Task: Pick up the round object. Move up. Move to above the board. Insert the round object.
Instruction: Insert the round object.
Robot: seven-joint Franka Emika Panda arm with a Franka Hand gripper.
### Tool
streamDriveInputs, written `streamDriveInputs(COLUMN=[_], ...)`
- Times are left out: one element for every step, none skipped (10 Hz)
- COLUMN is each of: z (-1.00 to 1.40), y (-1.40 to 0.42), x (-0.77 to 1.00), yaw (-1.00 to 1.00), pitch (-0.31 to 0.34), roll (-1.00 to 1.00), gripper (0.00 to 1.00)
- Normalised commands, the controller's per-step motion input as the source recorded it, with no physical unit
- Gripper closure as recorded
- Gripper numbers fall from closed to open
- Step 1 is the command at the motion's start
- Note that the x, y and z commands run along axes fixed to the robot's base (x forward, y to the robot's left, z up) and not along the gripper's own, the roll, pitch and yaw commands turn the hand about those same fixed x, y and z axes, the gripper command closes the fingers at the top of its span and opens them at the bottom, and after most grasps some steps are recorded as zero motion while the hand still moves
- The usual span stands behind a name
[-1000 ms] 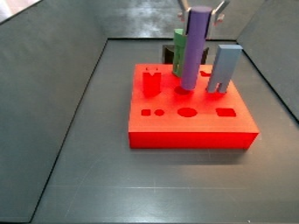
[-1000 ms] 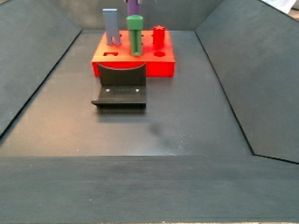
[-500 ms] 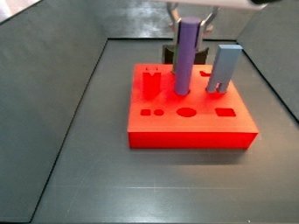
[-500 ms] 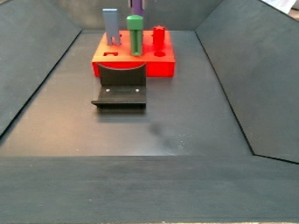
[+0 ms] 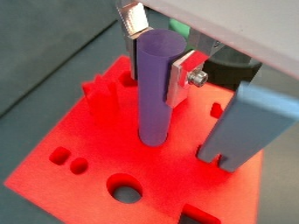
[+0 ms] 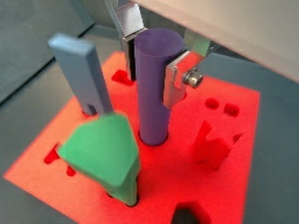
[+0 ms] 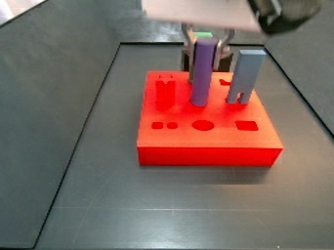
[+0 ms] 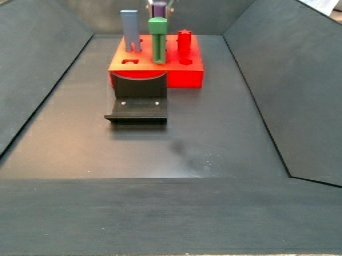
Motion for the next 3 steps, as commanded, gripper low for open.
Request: streamDriveInputs(z=[-0.26,0.00,0.00], y=[0.00,0.00,0.00], x=[0.07,0.00,0.00], yaw=[0.00,0.00,0.00], pitch=[0.000,-0.034,0.000], roll=[0.00,0.00,0.00], gripper=[1.00,1.00,1.00])
